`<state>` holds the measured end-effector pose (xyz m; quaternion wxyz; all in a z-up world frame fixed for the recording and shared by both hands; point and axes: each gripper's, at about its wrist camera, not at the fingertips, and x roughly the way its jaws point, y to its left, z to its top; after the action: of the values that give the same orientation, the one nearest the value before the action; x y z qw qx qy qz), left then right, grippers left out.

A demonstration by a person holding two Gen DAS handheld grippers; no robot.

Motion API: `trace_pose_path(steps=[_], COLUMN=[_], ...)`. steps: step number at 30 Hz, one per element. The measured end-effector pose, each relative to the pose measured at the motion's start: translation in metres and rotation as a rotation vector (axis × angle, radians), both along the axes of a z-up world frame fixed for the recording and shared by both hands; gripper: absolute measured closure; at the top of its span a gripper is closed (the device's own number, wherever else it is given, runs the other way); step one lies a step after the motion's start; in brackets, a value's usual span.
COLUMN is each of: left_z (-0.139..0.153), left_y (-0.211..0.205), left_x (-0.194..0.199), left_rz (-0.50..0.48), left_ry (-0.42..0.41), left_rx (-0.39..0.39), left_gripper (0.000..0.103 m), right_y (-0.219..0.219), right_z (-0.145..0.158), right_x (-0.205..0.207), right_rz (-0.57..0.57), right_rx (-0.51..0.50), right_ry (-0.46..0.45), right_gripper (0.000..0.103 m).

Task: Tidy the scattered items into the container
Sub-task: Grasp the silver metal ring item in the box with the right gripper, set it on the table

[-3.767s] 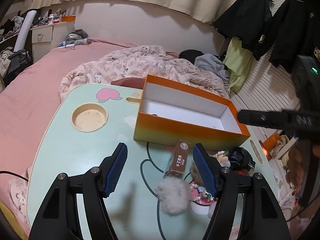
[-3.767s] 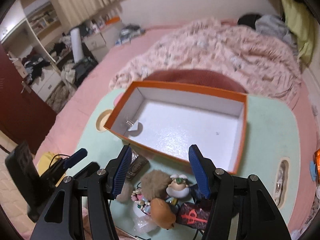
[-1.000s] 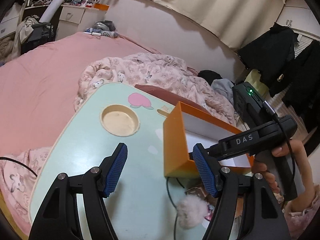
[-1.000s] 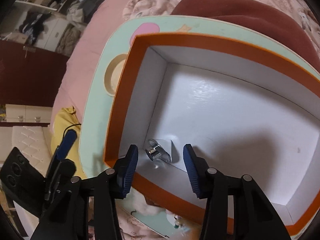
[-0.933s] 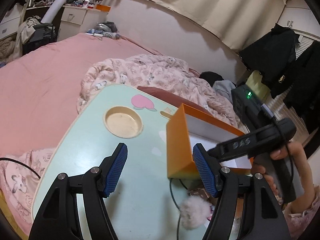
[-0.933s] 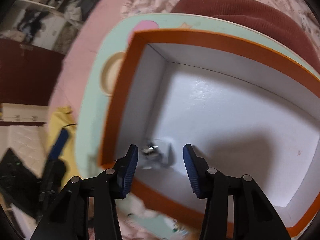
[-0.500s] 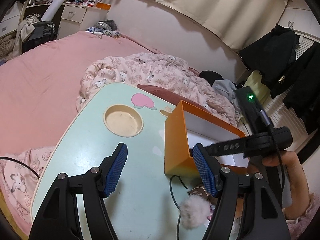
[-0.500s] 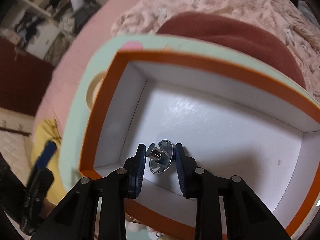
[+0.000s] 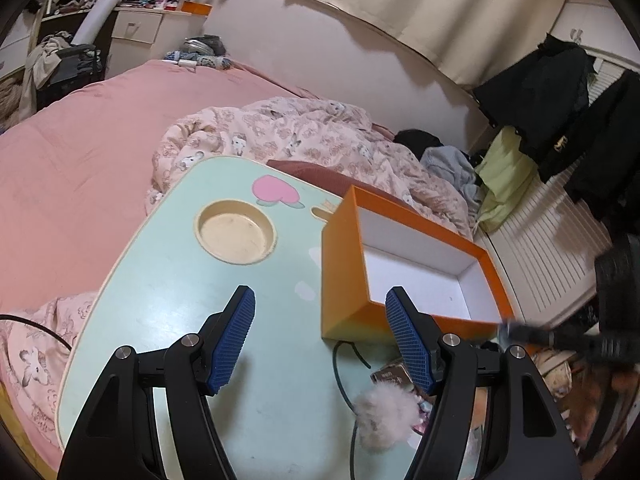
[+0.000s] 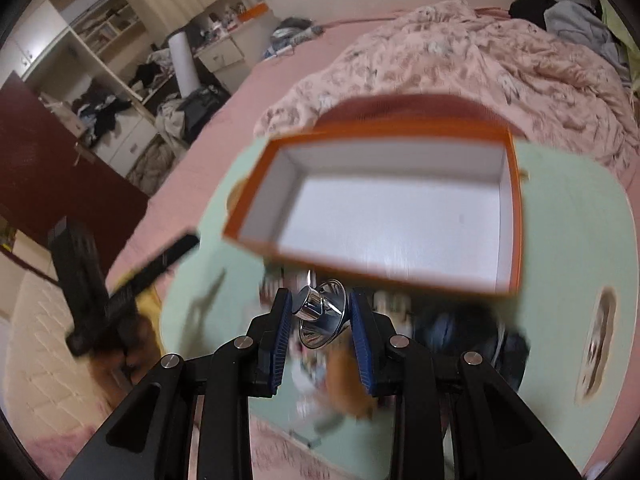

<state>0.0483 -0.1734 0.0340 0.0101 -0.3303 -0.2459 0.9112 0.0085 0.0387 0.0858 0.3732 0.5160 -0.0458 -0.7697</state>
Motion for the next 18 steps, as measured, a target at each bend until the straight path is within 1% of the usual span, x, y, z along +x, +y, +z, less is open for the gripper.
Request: trace_pose_path(steps=[4,6,8,10,14,15,16,17,18], left_z=[-0.001,0.0,0.001,0.003,0.004,0.004,0.004,0.005,0.005], left_y=[0.01,0.014,0.016,0.017,0.018,0.019,0.019,0.02,0.021], left_x=[-0.001,-0.001,0.0,0.001,0.001,0.0,0.0,0.0,0.0], left_rz=[-0.023,-0.033,-0.038,-0.04,-0.044,-0.047,-0.049,-0.051,-0.054], left_ry=[-0.006,-0.005,-0.002,0.003,0.003,0.001,0.001,0.001,0.002], left_rx=[-0.011,-0.019,-0.028,-0.031,-0.037,-0.04,-0.041,-0.043,-0.045], left_gripper=[0.035,0.035,0.035,0.035,0.035,0.035,0.035,0.035,0.035], right_y=[-0.001,-0.003,-0.011,-0.017,-0.019,-0.015,-0.012,-0.008,-0.003], right_z=[-0.017,-0.021,-0.025,-0.031,-0.037,-0.037,-0.037,-0.037,-0.036], right_x=[0.018,0.021,0.022,0.023,0.026,0.026,0.026,0.026,0.028], right_rz=[-0.015,-0.013,0.016,0.045,0.026,0.014,0.007,-0.003,-0.02], right_rx=[0.009,0.006,-0.011,0.01,-0.008,-0.023,-0.041,-0.066,-0.091], right_ry=[-0.001,-0.003,-0.021,-0.035,-0.032,-0.031,-0.031,-0.032,-0.029], right_gripper=[0.075,0.075,0.075,0.075,0.074,0.072,0.064,0.053,0.049])
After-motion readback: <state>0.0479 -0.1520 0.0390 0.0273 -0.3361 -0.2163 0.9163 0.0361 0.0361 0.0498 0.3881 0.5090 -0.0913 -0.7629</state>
